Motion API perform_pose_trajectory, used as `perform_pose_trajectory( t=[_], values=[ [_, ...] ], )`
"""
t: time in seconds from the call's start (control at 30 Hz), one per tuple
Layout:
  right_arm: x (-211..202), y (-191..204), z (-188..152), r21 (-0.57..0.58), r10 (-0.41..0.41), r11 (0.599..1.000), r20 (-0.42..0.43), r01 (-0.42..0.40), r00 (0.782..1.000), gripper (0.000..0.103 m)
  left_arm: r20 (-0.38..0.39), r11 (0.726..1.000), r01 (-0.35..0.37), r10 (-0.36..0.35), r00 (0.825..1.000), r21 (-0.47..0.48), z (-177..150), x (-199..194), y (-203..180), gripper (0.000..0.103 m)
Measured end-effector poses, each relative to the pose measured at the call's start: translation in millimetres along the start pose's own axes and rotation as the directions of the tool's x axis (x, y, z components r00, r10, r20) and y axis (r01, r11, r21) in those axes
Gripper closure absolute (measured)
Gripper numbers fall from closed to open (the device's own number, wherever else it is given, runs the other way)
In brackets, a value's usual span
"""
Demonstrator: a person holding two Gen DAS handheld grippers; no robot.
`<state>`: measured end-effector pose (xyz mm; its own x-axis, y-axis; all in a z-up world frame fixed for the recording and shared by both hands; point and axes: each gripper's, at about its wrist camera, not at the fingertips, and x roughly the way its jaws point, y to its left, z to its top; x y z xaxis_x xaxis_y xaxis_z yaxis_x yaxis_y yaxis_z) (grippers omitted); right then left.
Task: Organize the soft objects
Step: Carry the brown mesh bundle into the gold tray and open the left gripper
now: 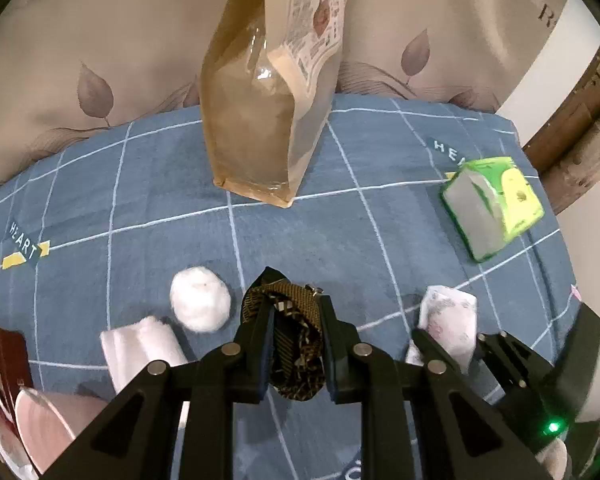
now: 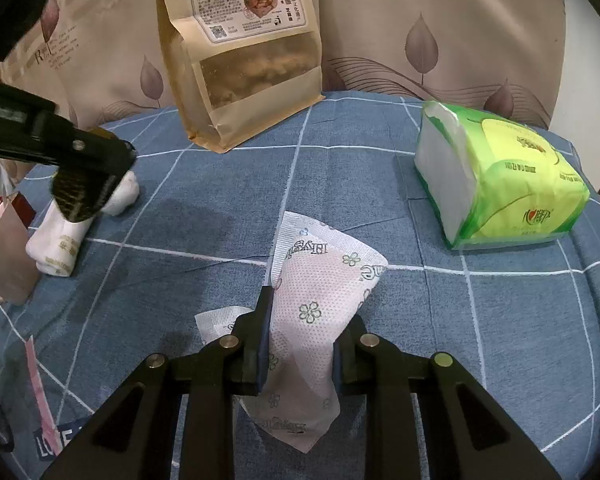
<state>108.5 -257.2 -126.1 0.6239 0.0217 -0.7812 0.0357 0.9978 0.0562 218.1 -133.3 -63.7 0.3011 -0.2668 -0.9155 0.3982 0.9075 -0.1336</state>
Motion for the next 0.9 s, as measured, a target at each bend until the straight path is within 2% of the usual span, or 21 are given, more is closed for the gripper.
perform_pose_trajectory(
  t=[0.23, 0.5, 0.63, 0.9],
  values=[
    [0.3, 0.5, -0.4, -0.001, -0.002, 1.000, 0.001, 0.002, 1.000, 0.081, 0.028, 1.000, 0.021, -0.021, 0.999, -0.005, -9.1, -29.9, -1.1, 0.083],
    [0.7, 0.6, -0.8, -0.002, -0.003, 1.000, 0.001, 0.003, 1.000, 0.081, 0.088, 1.000, -0.002, 0.004, 0.996, -0.017, -27.3, -82.5, 20.7, 0.083],
    [0.9, 0.6, -0.8, -0.002, -0.003, 1.000, 0.001, 0.003, 1.000, 0.081, 0.111, 0.999, -0.028, 0.032, 0.993, -0.037, -36.7, -104.4, 37.7, 0.083],
    [0.7, 1.1, -0.6, -0.008, -0.009, 1.000, 0.000, 0.009, 1.000, 0.081, 0.145, 0.986, -0.128, 0.143, 0.979, -0.110, -54.2, -139.0, 86.3, 0.083]
  ],
)
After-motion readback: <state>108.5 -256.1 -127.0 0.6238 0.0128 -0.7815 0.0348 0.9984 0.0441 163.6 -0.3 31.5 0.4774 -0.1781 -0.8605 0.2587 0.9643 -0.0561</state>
